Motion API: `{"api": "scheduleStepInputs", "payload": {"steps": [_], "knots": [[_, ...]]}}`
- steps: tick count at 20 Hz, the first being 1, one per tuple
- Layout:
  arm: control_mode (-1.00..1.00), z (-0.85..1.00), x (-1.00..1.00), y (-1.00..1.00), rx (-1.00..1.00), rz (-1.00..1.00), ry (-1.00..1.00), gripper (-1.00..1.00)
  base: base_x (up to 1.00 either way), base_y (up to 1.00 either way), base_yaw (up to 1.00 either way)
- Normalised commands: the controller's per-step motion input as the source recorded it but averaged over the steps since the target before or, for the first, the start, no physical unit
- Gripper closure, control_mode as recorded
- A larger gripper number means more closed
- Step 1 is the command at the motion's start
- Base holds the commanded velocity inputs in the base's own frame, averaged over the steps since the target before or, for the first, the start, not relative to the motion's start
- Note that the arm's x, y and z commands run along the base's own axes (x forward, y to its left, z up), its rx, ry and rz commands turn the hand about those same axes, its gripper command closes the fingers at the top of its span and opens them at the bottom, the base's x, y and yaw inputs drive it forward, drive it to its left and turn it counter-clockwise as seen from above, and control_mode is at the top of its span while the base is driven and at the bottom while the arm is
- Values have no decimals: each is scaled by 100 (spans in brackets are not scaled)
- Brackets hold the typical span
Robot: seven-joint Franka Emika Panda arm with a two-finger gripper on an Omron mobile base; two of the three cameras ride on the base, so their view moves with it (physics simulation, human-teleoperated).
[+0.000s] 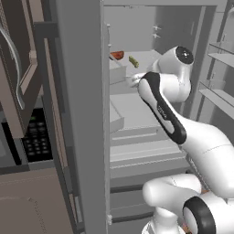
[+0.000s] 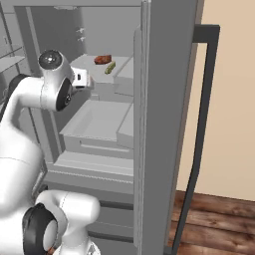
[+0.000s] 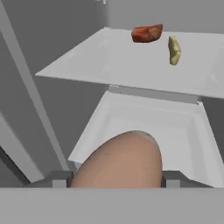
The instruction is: Pick the egg and butter from the fridge and place them by the bowl for mixing.
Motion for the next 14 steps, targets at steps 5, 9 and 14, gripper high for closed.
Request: {"api": "scheduleStepInputs", "payload": {"steps": [5, 9, 14], "knots": [[-100, -1, -83, -13, 0, -5, 1, 100, 0, 0, 0], [-100, -5, -75, -12, 0, -6, 5, 100, 0, 0, 0], [-100, -11, -70, -9, 0, -11, 7, 100, 0, 0, 0]]}}
